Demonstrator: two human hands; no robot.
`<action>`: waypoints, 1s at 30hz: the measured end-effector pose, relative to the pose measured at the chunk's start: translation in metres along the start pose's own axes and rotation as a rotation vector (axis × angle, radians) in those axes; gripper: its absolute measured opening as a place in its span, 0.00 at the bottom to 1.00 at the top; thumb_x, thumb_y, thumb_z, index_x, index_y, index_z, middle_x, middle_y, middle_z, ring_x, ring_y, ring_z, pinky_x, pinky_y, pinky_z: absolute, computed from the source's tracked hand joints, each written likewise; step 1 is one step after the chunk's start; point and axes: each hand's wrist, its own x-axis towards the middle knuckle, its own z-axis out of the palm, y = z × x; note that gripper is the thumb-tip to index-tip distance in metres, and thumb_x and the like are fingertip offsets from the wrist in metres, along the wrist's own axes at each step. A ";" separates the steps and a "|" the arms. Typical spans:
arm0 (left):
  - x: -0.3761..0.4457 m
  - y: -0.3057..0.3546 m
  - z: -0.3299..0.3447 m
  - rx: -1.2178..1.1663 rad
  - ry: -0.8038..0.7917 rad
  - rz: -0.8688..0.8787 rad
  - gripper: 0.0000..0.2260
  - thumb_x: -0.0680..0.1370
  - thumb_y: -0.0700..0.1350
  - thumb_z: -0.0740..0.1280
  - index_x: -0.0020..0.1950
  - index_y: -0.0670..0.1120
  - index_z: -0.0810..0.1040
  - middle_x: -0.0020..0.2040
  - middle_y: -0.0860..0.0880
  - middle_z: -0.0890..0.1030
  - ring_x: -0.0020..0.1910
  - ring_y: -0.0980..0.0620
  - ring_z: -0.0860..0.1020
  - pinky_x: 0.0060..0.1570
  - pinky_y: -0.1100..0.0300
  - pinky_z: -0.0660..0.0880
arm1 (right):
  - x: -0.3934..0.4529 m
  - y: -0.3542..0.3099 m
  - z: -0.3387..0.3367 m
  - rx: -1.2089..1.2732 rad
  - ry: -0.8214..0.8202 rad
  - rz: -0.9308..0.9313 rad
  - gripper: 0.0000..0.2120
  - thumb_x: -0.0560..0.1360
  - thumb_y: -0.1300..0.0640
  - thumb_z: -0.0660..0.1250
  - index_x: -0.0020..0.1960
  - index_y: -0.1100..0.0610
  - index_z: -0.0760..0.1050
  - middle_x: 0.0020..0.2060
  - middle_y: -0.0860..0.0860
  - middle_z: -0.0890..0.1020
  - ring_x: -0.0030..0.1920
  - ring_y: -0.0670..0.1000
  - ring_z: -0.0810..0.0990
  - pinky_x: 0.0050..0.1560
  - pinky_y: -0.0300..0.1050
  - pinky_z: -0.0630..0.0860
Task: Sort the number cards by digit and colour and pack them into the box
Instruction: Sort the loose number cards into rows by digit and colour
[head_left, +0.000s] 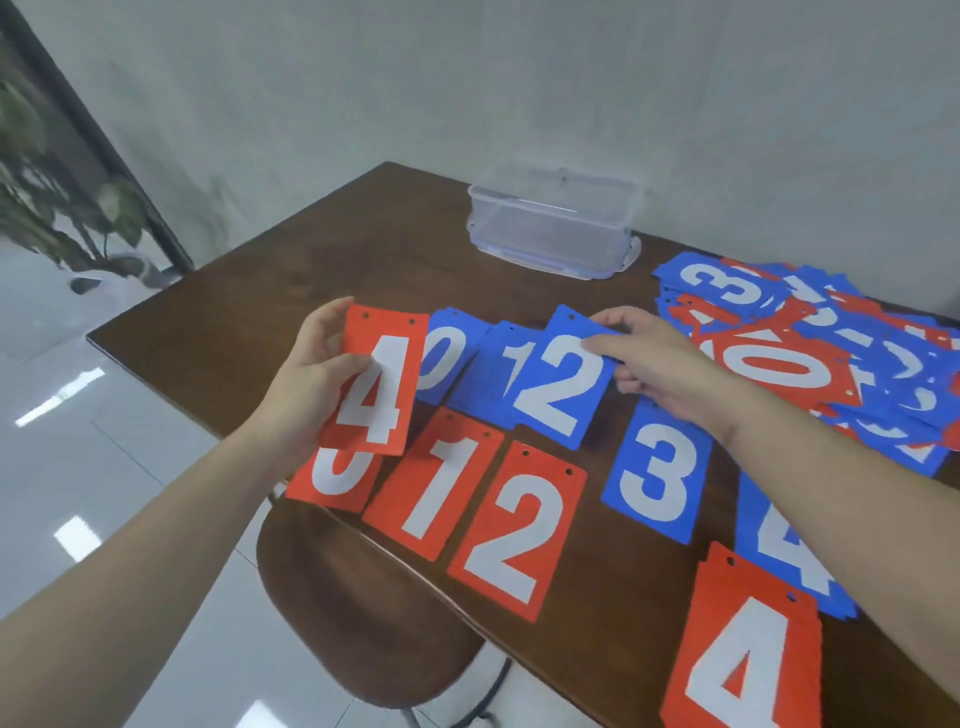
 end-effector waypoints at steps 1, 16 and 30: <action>0.002 -0.002 -0.002 0.005 -0.007 0.002 0.23 0.82 0.38 0.64 0.69 0.63 0.67 0.53 0.60 0.81 0.52 0.50 0.85 0.46 0.53 0.84 | 0.004 -0.002 0.001 -0.094 0.015 -0.024 0.07 0.79 0.56 0.69 0.57 0.51 0.76 0.32 0.45 0.80 0.26 0.44 0.72 0.28 0.39 0.66; 0.028 0.001 0.050 0.019 -0.251 0.016 0.22 0.81 0.34 0.64 0.69 0.55 0.68 0.54 0.52 0.83 0.50 0.47 0.85 0.43 0.52 0.84 | 0.011 0.034 -0.012 -0.819 0.313 -0.181 0.15 0.75 0.46 0.73 0.58 0.47 0.73 0.57 0.46 0.77 0.60 0.51 0.74 0.59 0.49 0.75; -0.004 0.014 0.122 0.088 -0.496 -0.007 0.17 0.82 0.36 0.65 0.65 0.55 0.75 0.55 0.48 0.85 0.53 0.42 0.84 0.51 0.43 0.82 | -0.071 0.071 -0.094 -0.473 0.426 -0.240 0.05 0.82 0.56 0.64 0.54 0.49 0.77 0.48 0.39 0.77 0.45 0.38 0.75 0.41 0.28 0.68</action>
